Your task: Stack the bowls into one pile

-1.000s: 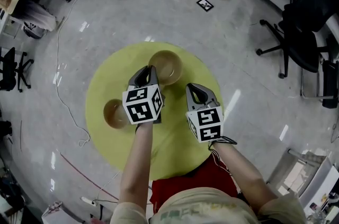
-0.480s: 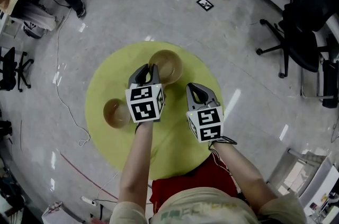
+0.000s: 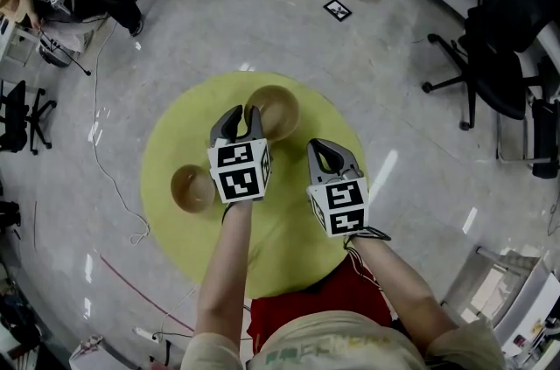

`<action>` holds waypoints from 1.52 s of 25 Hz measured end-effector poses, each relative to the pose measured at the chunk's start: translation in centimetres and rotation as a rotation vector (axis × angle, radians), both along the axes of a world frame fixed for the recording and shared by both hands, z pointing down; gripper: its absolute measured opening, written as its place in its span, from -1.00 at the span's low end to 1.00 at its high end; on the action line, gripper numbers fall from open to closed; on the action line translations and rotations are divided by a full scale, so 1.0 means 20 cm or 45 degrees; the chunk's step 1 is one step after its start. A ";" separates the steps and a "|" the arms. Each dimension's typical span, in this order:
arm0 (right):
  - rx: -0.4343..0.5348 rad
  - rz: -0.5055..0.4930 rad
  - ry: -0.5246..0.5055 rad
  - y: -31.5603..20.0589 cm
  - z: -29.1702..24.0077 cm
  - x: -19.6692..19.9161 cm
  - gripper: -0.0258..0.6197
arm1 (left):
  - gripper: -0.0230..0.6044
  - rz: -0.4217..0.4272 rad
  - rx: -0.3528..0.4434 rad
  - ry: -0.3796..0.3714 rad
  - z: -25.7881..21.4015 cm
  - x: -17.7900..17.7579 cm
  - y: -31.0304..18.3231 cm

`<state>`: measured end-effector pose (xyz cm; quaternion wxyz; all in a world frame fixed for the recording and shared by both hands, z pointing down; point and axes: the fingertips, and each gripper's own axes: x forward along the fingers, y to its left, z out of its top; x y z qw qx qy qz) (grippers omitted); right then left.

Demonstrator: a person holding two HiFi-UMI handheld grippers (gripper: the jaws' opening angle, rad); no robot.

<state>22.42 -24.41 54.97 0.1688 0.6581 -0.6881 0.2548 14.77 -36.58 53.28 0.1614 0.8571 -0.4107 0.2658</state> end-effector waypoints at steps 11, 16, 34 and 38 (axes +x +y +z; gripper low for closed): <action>0.044 0.011 0.007 0.03 -0.08 0.00 -0.81 | -0.65 -0.046 0.110 0.053 -0.16 -0.01 0.00; 0.078 0.016 0.015 0.05 -0.17 -0.02 -0.81 | -0.66 -0.048 0.130 0.090 -0.25 -0.05 0.03; 0.171 0.050 0.048 0.25 -0.37 -0.05 -0.81 | -0.75 -0.025 0.201 0.169 -0.51 -0.13 0.27; 0.190 0.062 0.057 0.31 -0.41 -0.08 -0.81 | -0.78 -0.016 0.214 0.181 -0.54 -0.19 0.35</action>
